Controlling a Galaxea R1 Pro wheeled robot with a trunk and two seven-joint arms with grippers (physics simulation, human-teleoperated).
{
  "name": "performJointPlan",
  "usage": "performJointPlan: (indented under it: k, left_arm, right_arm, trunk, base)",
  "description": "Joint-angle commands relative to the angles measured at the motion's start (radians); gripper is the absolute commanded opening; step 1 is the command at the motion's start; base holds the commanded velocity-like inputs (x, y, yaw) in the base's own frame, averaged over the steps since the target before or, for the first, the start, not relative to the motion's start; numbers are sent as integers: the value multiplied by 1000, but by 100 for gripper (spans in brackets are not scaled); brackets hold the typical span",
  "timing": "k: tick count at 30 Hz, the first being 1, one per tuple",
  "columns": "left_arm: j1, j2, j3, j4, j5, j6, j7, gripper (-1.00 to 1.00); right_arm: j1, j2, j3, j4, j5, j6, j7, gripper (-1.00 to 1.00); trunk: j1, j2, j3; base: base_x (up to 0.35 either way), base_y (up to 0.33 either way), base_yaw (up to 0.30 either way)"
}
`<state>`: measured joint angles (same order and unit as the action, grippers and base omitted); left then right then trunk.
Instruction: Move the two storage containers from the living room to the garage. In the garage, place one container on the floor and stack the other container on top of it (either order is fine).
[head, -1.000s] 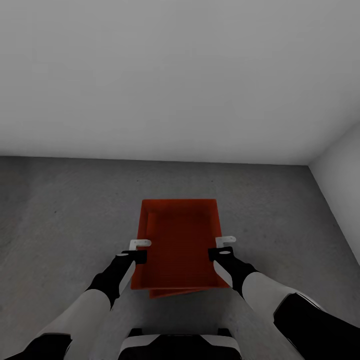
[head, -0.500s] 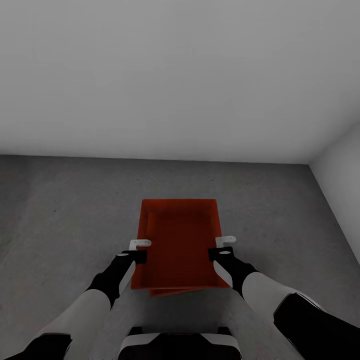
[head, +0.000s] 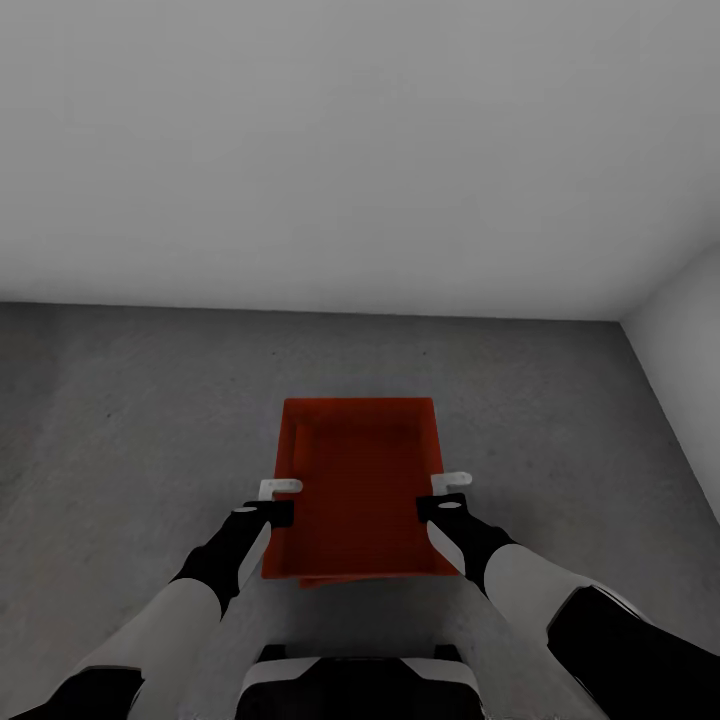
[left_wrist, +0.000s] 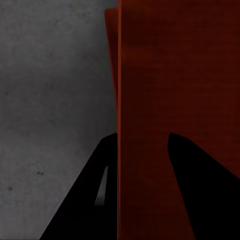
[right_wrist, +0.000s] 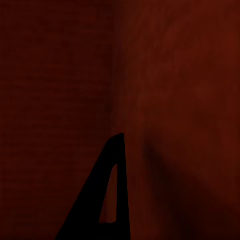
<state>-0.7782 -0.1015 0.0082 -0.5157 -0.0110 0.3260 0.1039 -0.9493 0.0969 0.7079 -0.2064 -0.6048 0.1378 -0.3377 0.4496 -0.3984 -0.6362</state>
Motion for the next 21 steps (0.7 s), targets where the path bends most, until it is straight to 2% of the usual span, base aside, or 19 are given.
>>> performJointPlan:
  k: [1, 21]
  left_arm:
    - [0, 0, -11, 18, 28, 21, 8, -100]
    - [0, 0, -11, 19, 28, 21, 8, -100]
  right_arm:
    - [-2, -26, -21, -4, 33, -3, -18, -100]
    - [-2, -26, -21, -4, 33, -3, -18, -100]
  trunk:
    - [0, -2, -3]
    - [0, -2, -31]
  base:
    - [0, 0, 0]
    - [0, 0, 0]
